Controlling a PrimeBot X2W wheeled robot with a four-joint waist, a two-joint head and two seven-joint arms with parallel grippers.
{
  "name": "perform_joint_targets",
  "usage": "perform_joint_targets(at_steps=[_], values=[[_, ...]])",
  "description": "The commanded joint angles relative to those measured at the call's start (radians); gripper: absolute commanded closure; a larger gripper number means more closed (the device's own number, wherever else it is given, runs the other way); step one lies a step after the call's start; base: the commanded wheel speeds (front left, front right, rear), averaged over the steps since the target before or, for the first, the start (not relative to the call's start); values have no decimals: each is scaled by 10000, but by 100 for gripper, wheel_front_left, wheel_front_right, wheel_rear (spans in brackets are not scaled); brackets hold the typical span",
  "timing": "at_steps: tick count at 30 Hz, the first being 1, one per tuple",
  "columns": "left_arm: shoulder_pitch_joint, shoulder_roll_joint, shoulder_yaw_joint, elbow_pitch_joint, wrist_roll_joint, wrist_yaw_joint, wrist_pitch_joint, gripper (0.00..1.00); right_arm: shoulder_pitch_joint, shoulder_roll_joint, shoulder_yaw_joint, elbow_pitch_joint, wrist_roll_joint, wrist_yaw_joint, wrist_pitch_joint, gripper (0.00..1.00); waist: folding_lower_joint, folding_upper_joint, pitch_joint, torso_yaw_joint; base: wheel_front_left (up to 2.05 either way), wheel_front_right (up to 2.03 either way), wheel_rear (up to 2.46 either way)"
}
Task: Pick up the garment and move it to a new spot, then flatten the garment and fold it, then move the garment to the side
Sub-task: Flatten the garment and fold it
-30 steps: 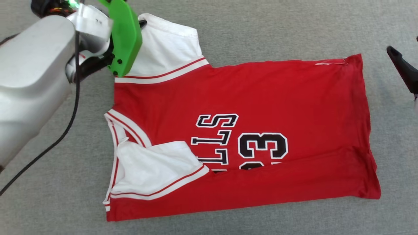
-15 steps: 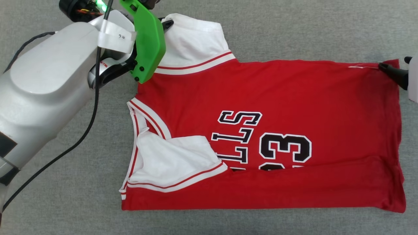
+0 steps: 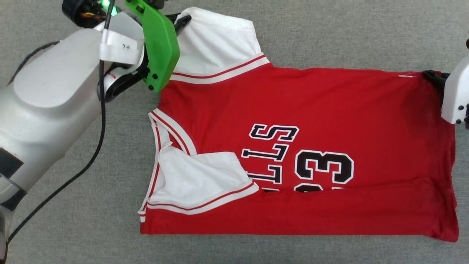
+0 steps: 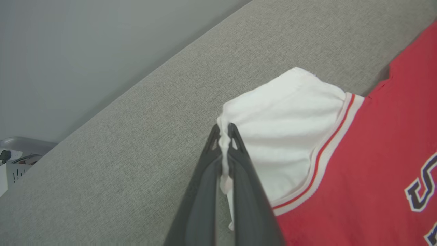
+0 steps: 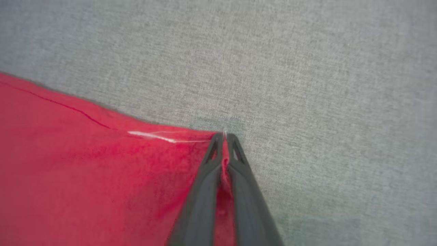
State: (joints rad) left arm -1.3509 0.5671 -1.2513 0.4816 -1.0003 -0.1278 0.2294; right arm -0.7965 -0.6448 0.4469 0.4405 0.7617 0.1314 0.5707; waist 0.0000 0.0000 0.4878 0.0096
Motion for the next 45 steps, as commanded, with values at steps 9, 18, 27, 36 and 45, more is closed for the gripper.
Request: perform_joint_targets(at_steps=[9,18,27,36,45], values=[[1693,82,85,400,-443,237,-1218,100,1118,-138,484,-266,51,-7,-2633,100,0,0,-1392,-151,0,0,0],[3620,478,116,-350,-806,921,-2348,100,3033,-409,360,-898,31,-7,-4029,100,0,0,-2629,-28,0,0,0],[5736,1213,1,-1951,-966,2070,-3049,100,4952,-481,-313,-1639,-247,-7,-4606,100,0,0,-3458,129,0,0,0],[7774,1333,-128,-2870,-1372,2818,-3343,100,7170,-84,-1432,-2547,-518,-7,-4547,100,0,0,-3909,263,0,0,0],[9022,1077,-198,-2403,-1374,3004,-3554,100,8680,752,-2259,-2500,-982,-7,-4153,100,0,0,-3831,271,0,0,0]])
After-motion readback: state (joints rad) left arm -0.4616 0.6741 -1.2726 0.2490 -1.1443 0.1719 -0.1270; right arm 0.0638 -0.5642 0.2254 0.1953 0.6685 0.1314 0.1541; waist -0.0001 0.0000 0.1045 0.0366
